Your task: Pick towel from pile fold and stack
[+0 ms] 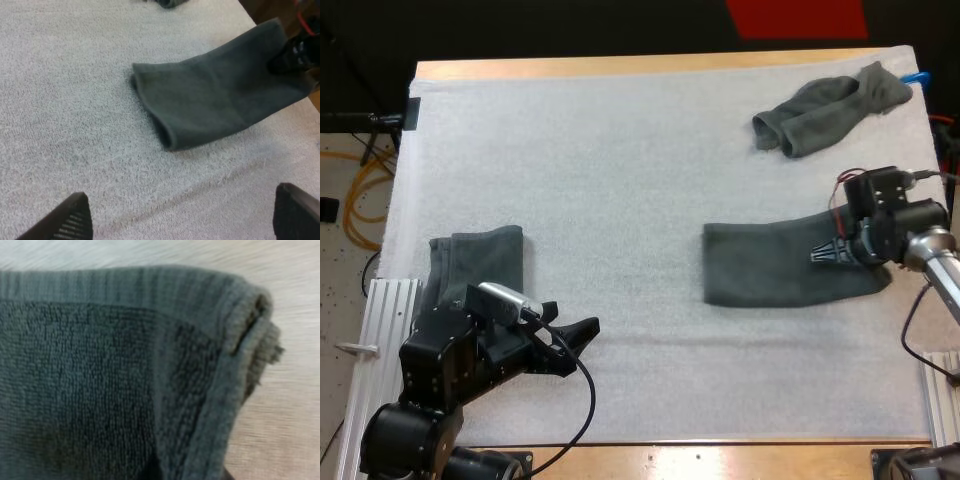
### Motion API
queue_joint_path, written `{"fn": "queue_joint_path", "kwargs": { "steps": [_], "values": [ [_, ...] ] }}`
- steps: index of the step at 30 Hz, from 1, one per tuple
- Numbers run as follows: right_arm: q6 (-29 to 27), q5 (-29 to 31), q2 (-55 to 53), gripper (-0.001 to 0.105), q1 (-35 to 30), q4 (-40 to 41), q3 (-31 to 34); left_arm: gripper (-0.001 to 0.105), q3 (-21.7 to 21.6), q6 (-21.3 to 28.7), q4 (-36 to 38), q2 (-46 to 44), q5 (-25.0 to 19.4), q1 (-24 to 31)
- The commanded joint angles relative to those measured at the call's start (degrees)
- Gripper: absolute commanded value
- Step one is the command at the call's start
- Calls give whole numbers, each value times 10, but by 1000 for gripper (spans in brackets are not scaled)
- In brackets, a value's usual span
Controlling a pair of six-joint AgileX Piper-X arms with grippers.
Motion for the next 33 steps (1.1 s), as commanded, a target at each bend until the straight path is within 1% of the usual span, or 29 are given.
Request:
{"fn": "queue_joint_path", "kwargs": {
  "steps": [1,3,4,5,7,8,10,11,13,18,21,24,29,32,33],
  "values": [
    [16,7,-16,1,5,5,0,71,-2,-4,2,2,3,0],
    [42,-19,-26,1,16,5,0,71,-2,-4,2,2,3,0],
    [60,-46,-28,1,26,3,0,71,-2,-4,2,2,3,0],
    [72,-62,-28,1,32,2,0,71,-2,-4,2,2,3,0],
    [120,-121,-22,1,55,-3,0,71,-2,-4,2,2,3,0],
    [132,-135,-20,1,60,-5,0,71,-2,-4,2,2,3,0],
    [176,-184,-5,1,81,-22,0,71,-2,-4,2,2,4,0],
    [187,-198,2,1,89,-33,0,71,-2,-4,2,2,4,0],
    [231,-221,21,1,106,-68,0,71,-2,-4,2,2,10,0],
    [307,-258,54,1,126,-148,0,71,-2,-4,5,2,22,0],
    [328,-286,68,1,126,-173,0,71,-2,-4,6,2,24,0],
    [331,-291,77,1,126,-174,0,71,-2,-4,7,2,26,0],
    [331,-329,83,1,126,-175,0,71,-2,-4,7,2,26,0],
    [331,-344,83,10,126,-179,0,71,-2,-4,7,2,26,0],
    [331,-356,83,17,126,-182,0,71,-2,-4,7,2,26,0]
  ]
}}
